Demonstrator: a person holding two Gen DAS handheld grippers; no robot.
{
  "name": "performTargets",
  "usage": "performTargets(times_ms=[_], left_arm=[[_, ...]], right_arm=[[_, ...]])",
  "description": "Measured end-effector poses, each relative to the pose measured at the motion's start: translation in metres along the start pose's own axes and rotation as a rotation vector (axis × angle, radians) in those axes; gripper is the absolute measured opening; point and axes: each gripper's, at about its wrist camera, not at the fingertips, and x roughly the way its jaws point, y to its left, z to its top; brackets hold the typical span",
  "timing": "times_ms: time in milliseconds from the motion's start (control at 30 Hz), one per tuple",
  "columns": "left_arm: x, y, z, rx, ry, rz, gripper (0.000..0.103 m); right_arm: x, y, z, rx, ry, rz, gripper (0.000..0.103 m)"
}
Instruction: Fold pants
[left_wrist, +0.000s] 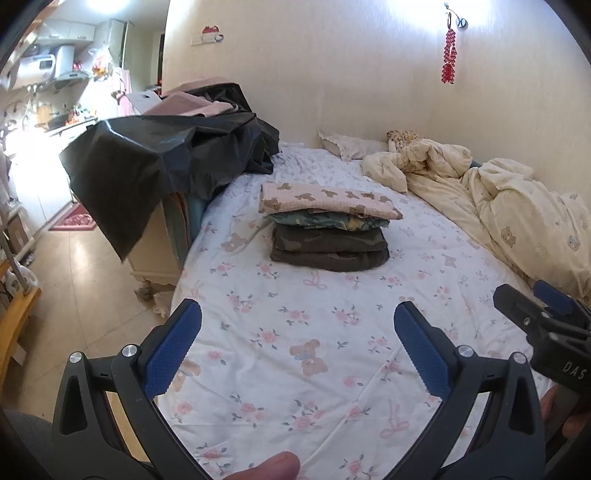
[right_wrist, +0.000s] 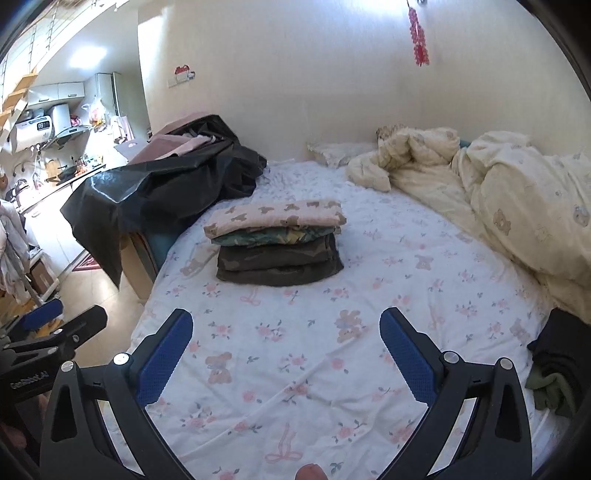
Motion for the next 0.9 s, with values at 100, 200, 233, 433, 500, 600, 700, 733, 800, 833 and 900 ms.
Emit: performTargets(times_ms=[100, 200, 233, 433, 500, 600, 700, 733, 800, 833, 900], left_arm=[[0.0005, 0.0017, 0.0007, -0.009, -0.004, 0.001, 0.103], [0.0027, 0.0040, 0.0008, -0.020, 0.001, 0.001, 0.103], [0.0032, 0.0040, 0.0004, -0.019, 0.002, 0.002, 0.103], [0.0049, 0.0024, 0.0000, -0.008, 0.005, 0.003, 0.103], [0.0048, 0.0029, -0.0006, -0.011, 0.008, 0.001, 0.103], [0.0038, 0.0024, -0.0006, -0.006, 0.001, 0.002, 0.103], [0.0023, 0.0013, -0.0005, 0.005, -0.010, 0.003, 0.103], [0.0024, 0.0012, -0.0005, 0.006, -0.013, 0.004, 0.103], [0.0032, 0.0012, -0.0001, 0.007, -0.011, 0.005, 0.103], [0.0038, 0.0020, -0.0003, 0.004, -0.009, 0.005, 0.103], [0.0045, 0.0023, -0.0003, 0.002, -0.005, 0.004, 0.103]], right_arm=[[0.0017, 0.0047, -0.0025, -0.029, -0.014, -0.041, 0.103], [0.0049, 0.0040, -0.0035, -0.019, -0.006, -0.053, 0.103], [0.0059, 0.0037, -0.0040, -0.015, -0.003, -0.055, 0.103], [0.0056, 0.0036, -0.0037, -0.013, -0.014, -0.064, 0.103], [0.0062, 0.0029, -0.0040, -0.014, -0.013, -0.065, 0.103], [0.0064, 0.0021, -0.0046, -0.010, -0.009, -0.062, 0.103], [0.0080, 0.0020, -0.0056, -0.013, -0.003, -0.055, 0.103], [0.0085, 0.0025, -0.0059, -0.013, -0.001, -0.053, 0.103], [0.0092, 0.0033, -0.0067, -0.017, 0.001, -0.060, 0.103], [0.0092, 0.0034, -0.0067, -0.018, 0.001, -0.059, 0.103], [0.0096, 0.0039, -0.0069, -0.016, 0.001, -0.056, 0.103]])
